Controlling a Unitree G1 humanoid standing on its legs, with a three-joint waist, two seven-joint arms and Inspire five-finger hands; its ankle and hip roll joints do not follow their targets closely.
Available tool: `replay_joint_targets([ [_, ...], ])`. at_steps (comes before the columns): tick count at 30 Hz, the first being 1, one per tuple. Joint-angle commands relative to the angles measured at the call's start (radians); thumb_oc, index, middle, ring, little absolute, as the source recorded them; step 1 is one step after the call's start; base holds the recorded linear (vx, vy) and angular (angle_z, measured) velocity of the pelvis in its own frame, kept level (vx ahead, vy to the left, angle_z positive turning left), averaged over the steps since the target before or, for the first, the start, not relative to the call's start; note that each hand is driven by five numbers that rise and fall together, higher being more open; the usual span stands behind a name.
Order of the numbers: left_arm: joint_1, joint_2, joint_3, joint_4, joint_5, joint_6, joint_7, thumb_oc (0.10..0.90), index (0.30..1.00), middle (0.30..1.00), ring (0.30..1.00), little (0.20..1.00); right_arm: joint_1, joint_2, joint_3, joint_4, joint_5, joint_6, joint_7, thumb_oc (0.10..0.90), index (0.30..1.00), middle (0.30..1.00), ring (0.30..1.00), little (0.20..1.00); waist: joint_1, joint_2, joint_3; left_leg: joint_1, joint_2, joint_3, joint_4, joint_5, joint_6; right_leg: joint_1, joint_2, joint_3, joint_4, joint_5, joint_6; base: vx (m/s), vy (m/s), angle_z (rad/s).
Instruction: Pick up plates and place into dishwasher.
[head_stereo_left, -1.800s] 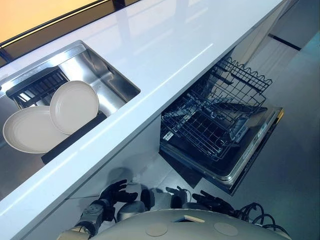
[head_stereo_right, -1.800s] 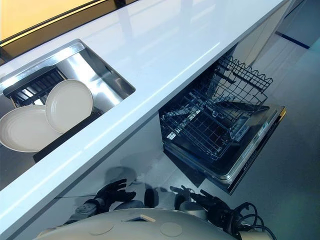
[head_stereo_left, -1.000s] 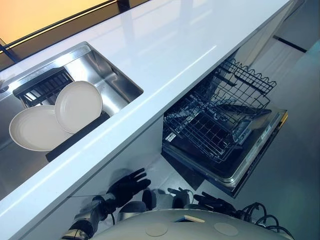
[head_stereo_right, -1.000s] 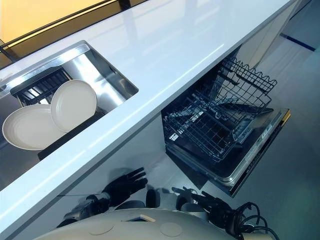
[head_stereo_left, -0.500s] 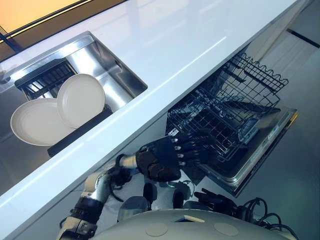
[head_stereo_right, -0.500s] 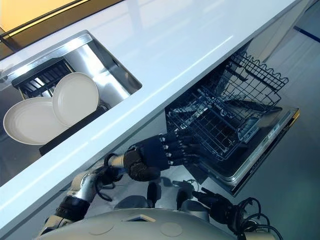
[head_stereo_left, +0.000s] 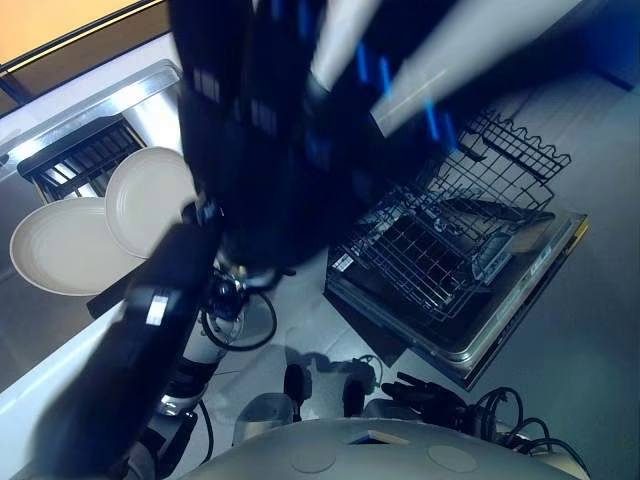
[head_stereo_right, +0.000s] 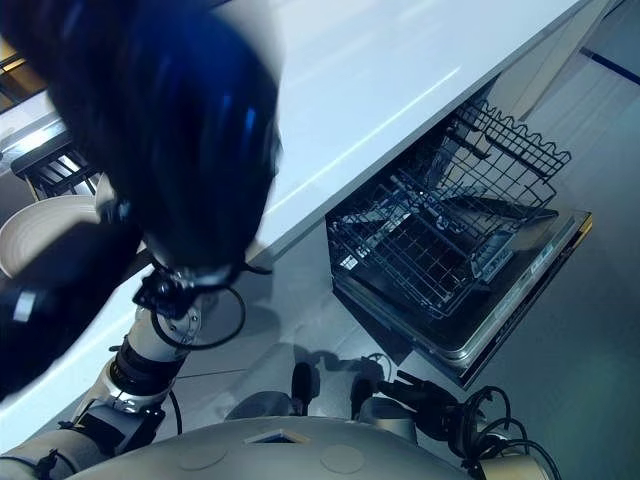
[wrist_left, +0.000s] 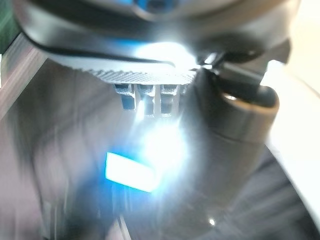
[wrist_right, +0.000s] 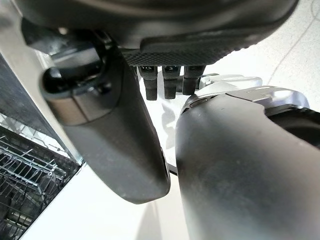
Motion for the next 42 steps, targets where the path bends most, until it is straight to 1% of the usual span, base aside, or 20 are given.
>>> replay_joint_targets([
  [1, 0.02, 0.021, 0.198, 0.1, 0.359, -0.192, 0.301, 0.8, 0.9, 0.9, 0.9, 0.9, 0.05, 0.023, -0.023, 0.016, 0.025, 0.009, 0.016, 0.8, 0.9, 0.9, 0.9, 0.9, 0.044, 0.047, -0.05, -0.001, 0.001, -0.011, 0.011, -0.093, -0.025, -0.066, 0.014, -0.016, 0.137, -0.103, 0.024, 0.08, 0.07, 0.06],
  [2, 0.022, 0.047, 0.25, 0.133, 0.487, -0.213, 0.389, 0.8, 0.9, 0.9, 0.9, 0.9, 0.054, 0.021, -0.032, 0.035, 0.02, 0.001, 0.022, 0.8, 0.9, 0.9, 0.9, 0.9, 0.052, 0.048, -0.058, 0.002, -0.004, -0.016, 0.011, -0.095, -0.021, -0.064, 0.012, -0.018, 0.138, -0.105, 0.024, 0.11, 0.091, 0.07],
  [3, 0.022, 0.077, 0.293, 0.142, 0.624, -0.196, 0.475, 0.8, 0.9, 0.9, 0.9, 0.9, 0.053, 0.018, -0.039, 0.05, 0.014, -0.001, 0.027, 0.8, 0.9, 0.9, 0.9, 0.9, 0.057, 0.047, -0.064, 0.005, -0.009, -0.019, 0.014, -0.098, -0.018, -0.061, 0.009, -0.018, 0.138, -0.107, 0.024, 0.11, 0.106, 0.07],
  [6, 0.009, 0.137, 0.344, 0.168, 0.772, -0.145, 0.589, 0.8, 0.9, 0.9, 0.9, 0.9, 0.049, 0.012, -0.047, 0.072, 0.002, 0.002, 0.031, 0.8, 0.9, 0.9, 0.9, 0.9, 0.061, 0.048, -0.073, 0.012, -0.017, -0.02, 0.026, -0.107, -0.008, -0.059, 0.003, -0.011, 0.14, -0.108, 0.027, 0.1, 0.116, 0.09],
  [7, 0.001, 0.178, 0.368, 0.195, 0.851, -0.108, 0.647, 0.8, 0.9, 0.9, 0.9, 0.9, 0.048, 0.006, -0.051, 0.082, -0.012, 0.006, 0.031, 0.8, 0.9, 0.9, 0.9, 0.9, 0.06, 0.051, -0.079, 0.015, -0.023, -0.015, 0.038, -0.116, -0.002, -0.059, -0.001, -0.004, 0.142, -0.107, 0.029, 0.09, 0.147, 0.1],
  [8, -0.004, 0.196, 0.375, 0.205, 0.864, -0.095, 0.662, 0.8, 0.9, 0.9, 0.9, 0.9, 0.046, 0.006, -0.051, 0.085, -0.017, 0.007, 0.031, 0.8, 0.9, 0.9, 0.9, 0.9, 0.06, 0.051, -0.079, 0.016, -0.024, -0.013, 0.043, -0.12, 0.0, -0.059, -0.003, -0.002, 0.142, -0.107, 0.03, 0.12, 0.201, 0.1],
  [9, -0.015, 0.24, 0.397, 0.229, 0.918, -0.065, 0.699, 0.8, 0.9, 0.9, 0.9, 0.9, 0.044, 0.002, -0.05, 0.088, -0.029, 0.013, 0.028, 0.8, 0.9, 0.9, 0.9, 0.9, 0.058, 0.055, -0.082, 0.018, -0.029, -0.008, 0.056, -0.129, 0.006, -0.058, -0.008, 0.007, 0.143, -0.105, 0.033, 0.1, 0.185, 0.1],
  [10, -0.022, 0.279, 0.411, 0.254, 0.926, -0.034, 0.712, 0.8, 0.9, 0.9, 0.9, 0.9, 0.042, 0.0, -0.049, 0.09, -0.034, 0.017, 0.026, 0.8, 0.9, 0.9, 0.9, 0.9, 0.057, 0.058, -0.084, 0.02, -0.032, -0.003, 0.065, -0.136, 0.012, -0.058, -0.012, 0.013, 0.146, -0.104, 0.037, 0.12, 0.221, 0.02],
  [12, -0.037, 0.346, 0.435, 0.318, 0.964, -0.016, 0.739, 0.8, 0.9, 0.9, 0.9, 0.9, 0.037, -0.003, -0.045, 0.09, -0.044, 0.028, 0.026, 0.8, 0.9, 0.9, 0.9, 0.9, 0.052, 0.063, -0.085, 0.025, -0.035, 0.012, 0.078, -0.148, 0.022, -0.06, -0.018, 0.027, 0.155, -0.104, 0.044, 0.11, 0.203, -0.18],
  [13, -0.045, 0.381, 0.445, 0.355, 0.954, 0.001, 0.748, 0.8, 0.9, 0.9, 0.9, 0.9, 0.034, -0.002, -0.043, 0.092, -0.051, 0.031, 0.026, 0.8, 0.9, 0.9, 0.9, 0.9, 0.049, 0.067, -0.084, 0.03, -0.037, 0.019, 0.081, -0.153, 0.027, -0.062, -0.021, 0.035, 0.16, -0.103, 0.048, 0.11, 0.204, -0.23],
  [16, -0.056, 0.444, 0.464, 0.432, 0.993, 0.014, 0.769, 0.8, 0.9, 0.9, 0.9, 0.9, 0.029, 0.001, -0.041, 0.092, -0.079, 0.035, 0.018, 0.8, 0.9, 0.9, 0.9, 0.9, 0.044, 0.071, -0.082, 0.035, -0.042, 0.034, 0.092, -0.167, 0.039, -0.069, -0.03, 0.053, 0.176, -0.103, 0.061, 0.08, 0.165, -0.23],
  [18, -0.061, 0.494, 0.477, 0.505, 1.039, 0.02, 0.758, 0.8, 0.9, 0.9, 0.9, 0.9, 0.027, 0.003, -0.04, 0.094, -0.08, 0.037, 0.003, 0.8, 0.9, 0.9, 0.9, 0.9, 0.04, 0.074, -0.081, 0.038, -0.045, 0.047, 0.1, -0.176, 0.048, -0.079, -0.038, 0.068, 0.191, -0.101, 0.073, 0.07, 0.165, -0.25],
  [20, -0.063, 0.539, 0.482, 0.555, 1.046, 0.044, 0.745, 0.8, 0.9, 0.9, 0.9, 0.9, 0.024, 0.004, -0.046, 0.094, -0.078, 0.039, -0.008, 0.8, 0.9, 0.9, 0.9, 0.9, 0.038, 0.076, -0.078, 0.04, -0.048, 0.055, 0.101, -0.179, 0.055, -0.088, -0.044, 0.079, 0.201, -0.096, 0.083, 0.06, 0.153, -0.23],
  [21, -0.066, 0.562, 0.483, 0.583, 1.069, 0.063, 0.719, 0.8, 0.9, 0.9, 0.9, 0.9, 0.023, 0.002, -0.054, 0.094, -0.082, 0.043, -0.011, 0.8, 0.9, 0.9, 0.9, 0.9, 0.036, 0.077, -0.077, 0.041, -0.05, 0.059, 0.1, -0.18, 0.058, -0.093, -0.047, 0.084, 0.205, -0.093, 0.09, 0.05, 0.144, -0.2],
  [25, -0.084, 0.642, 0.461, 0.677, 1.069, 0.116, 0.627, 0.8, 0.9, 0.9, 0.9, 0.9, 0.016, -0.001, -0.065, 0.094, -0.112, 0.045, -0.011, 0.8, 0.9, 0.9, 0.9, 0.9, 0.034, 0.082, -0.07, 0.038, -0.057, 0.066, 0.107, -0.187, 0.071, -0.116, -0.059, 0.103, 0.23, -0.087, 0.111, 0.03, 0.129, -0.1],
  [26, -0.087, 0.654, 0.457, 0.704, 1.078, 0.113, 0.598, 0.8, 0.9, 0.9, 0.9, 0.9, 0.014, -0.001, -0.068, 0.092, -0.12, 0.045, -0.013, 0.8, 0.9, 0.9, 0.9, 0.9, 0.035, 0.083, -0.068, 0.035, -0.058, 0.067, 0.11, -0.188, 0.073, -0.121, -0.062, 0.105, 0.237, -0.086, 0.115, 0.02, 0.11, -0.11],
  [31, -0.128, 0.741, 0.422, 0.812, 1.074, 0.161, 0.468, 0.8, 0.9, 0.9, 0.9, 0.9, 0.005, -0.009, -0.067, 0.091, -0.119, 0.049, -0.018, 0.8, 0.9, 0.9, 0.9, 0.9, 0.035, 0.09, -0.061, 0.032, -0.07, 0.065, 0.112, -0.193, 0.085, -0.15, -0.074, 0.116, 0.275, -0.072, 0.137, 0.02, 0.097, -0.06],
  [36, -0.178, 0.808, 0.381, 0.919, 1.055, 0.181, 0.371, 0.8, 0.9, 0.9, 0.9, 0.9, -0.001, -0.016, -0.074, 0.088, -0.101, 0.062, -0.027, 0.8, 0.9, 0.9, 0.9, 0.9, 0.033, 0.097, -0.059, 0.028, -0.078, 0.062, 0.111, -0.195, 0.095, -0.167, -0.08, 0.13, 0.309, -0.063, 0.147, 0.02, 0.092, 0.01],
  [42, -0.224, 0.832, 0.339, 0.989, 1.013, 0.21, 0.247, 0.8, 0.9, 0.9, 0.9, 0.9, -0.007, -0.019, -0.073, 0.084, -0.102, 0.064, -0.043, 0.8, 0.9, 0.9, 0.9, 0.9, 0.036, 0.102, -0.06, 0.025, -0.087, 0.054, 0.111, -0.196, 0.1, -0.17, -0.084, 0.133, 0.314, -0.061, 0.151, 0.02, 0.055, 0.04],
])
